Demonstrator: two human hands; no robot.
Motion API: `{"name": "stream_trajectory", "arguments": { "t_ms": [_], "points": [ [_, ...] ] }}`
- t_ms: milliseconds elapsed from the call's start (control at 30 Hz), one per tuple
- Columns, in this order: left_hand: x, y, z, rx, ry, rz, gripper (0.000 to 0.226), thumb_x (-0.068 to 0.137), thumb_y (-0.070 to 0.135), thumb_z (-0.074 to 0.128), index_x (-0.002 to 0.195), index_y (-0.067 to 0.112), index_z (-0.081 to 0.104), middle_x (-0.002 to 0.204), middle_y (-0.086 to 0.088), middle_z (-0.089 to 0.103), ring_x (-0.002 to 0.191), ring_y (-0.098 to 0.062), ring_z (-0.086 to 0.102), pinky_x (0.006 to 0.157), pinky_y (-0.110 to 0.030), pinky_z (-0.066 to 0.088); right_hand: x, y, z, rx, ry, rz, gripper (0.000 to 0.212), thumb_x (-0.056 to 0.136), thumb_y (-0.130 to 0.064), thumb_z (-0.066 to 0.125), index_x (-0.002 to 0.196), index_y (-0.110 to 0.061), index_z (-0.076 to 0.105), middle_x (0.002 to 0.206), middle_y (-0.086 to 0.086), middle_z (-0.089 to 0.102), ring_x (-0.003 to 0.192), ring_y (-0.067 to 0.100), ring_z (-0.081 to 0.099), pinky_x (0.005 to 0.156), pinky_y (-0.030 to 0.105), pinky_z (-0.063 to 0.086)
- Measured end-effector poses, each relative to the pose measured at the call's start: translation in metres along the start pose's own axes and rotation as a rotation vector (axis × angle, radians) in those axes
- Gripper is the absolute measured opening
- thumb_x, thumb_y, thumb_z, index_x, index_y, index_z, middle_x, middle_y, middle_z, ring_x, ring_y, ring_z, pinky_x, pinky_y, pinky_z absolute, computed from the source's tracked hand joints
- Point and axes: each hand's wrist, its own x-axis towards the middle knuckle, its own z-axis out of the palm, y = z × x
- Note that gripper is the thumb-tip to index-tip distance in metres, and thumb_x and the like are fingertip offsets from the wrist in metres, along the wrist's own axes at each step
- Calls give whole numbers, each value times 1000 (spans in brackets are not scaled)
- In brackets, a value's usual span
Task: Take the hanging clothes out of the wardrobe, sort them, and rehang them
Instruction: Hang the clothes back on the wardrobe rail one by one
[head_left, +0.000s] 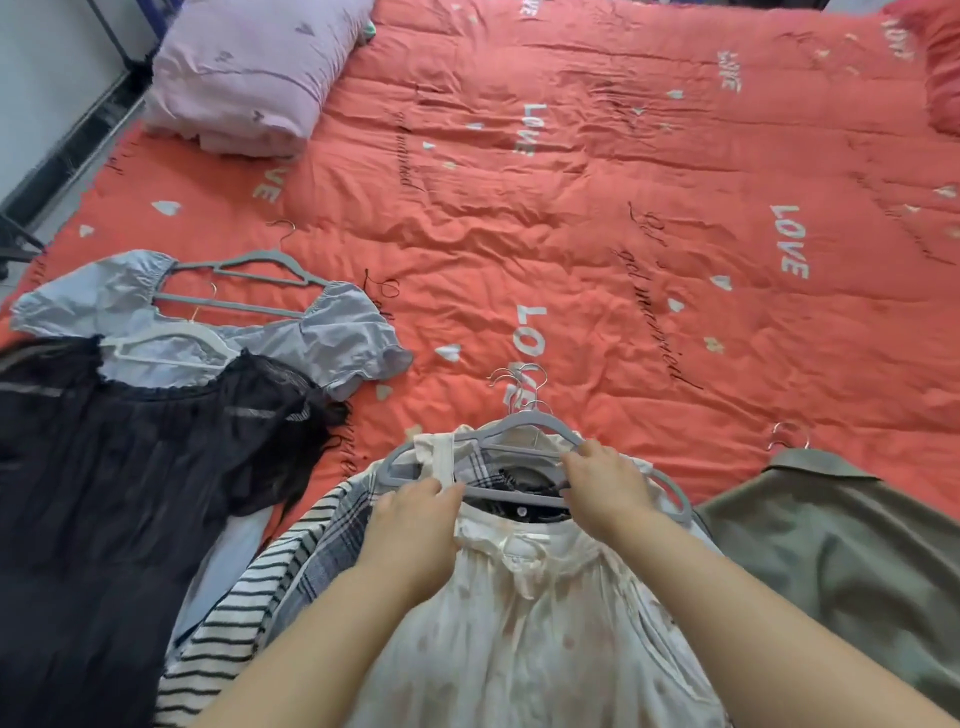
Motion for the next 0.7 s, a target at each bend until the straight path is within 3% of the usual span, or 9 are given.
{"name": "stream_trajectory", "arguments": {
  "t_ms": [67, 167, 300, 433, 600, 700],
  "points": [
    [16, -1, 13, -32, -9, -8, 56, 93, 34, 50, 143, 26, 27, 130, 3, 44, 123, -21, 40, 101, -35, 31, 25, 5, 12, 13, 9, 15, 55, 90, -15, 48, 142, -23, 31, 144, 9, 32, 125, 29, 39, 101, 38, 33],
    [34, -3, 29, -59, -6, -15, 58, 93, 34, 50, 145, 27, 25, 132, 3, 42, 124, -21, 38, 102, -34, 30, 55, 8, 26, 47, -4, 56, 56, 94, -20, 44, 146, -20, 21, 152, 9, 23, 135, 27, 29, 108, 42, 25],
    [49, -8, 43, -84, 3, -31, 58, 93, 33, 49, 145, 28, 23, 133, 4, 41, 126, -19, 37, 103, -34, 28, 79, 7, 43, 104, -24, 85, 64, 95, -19, 40, 150, -18, 8, 147, 7, 32, 135, 24, 31, 111, 45, 20],
    [54, -11, 49, -91, 35, -29, 59, 93, 33, 49, 146, 28, 22, 134, 4, 40, 126, -19, 36, 104, -34, 27, 82, 10, 45, 127, 41, 85, 69, 94, -32, 51, 148, -16, 12, 132, 12, 45, 120, 29, 44, 101, 38, 31],
    [53, -10, 44, -88, 120, -26, 58, 93, 30, 49, 145, 28, 24, 134, 5, 40, 127, -17, 34, 103, -32, 27, 68, 17, 35, 215, 50, 72, 87, 85, -40, 64, 149, -16, 10, 132, 12, 39, 122, 29, 40, 99, 37, 33],
    [48, -7, 36, -100, 179, -11, 58, 93, 32, 49, 145, 28, 24, 136, 6, 38, 127, -17, 34, 104, -32, 26, 51, 17, 28, 196, 93, -14, 85, 82, -36, 66, 149, -17, 15, 127, 9, 41, 117, 27, 44, 91, 37, 39]
  ]
}}
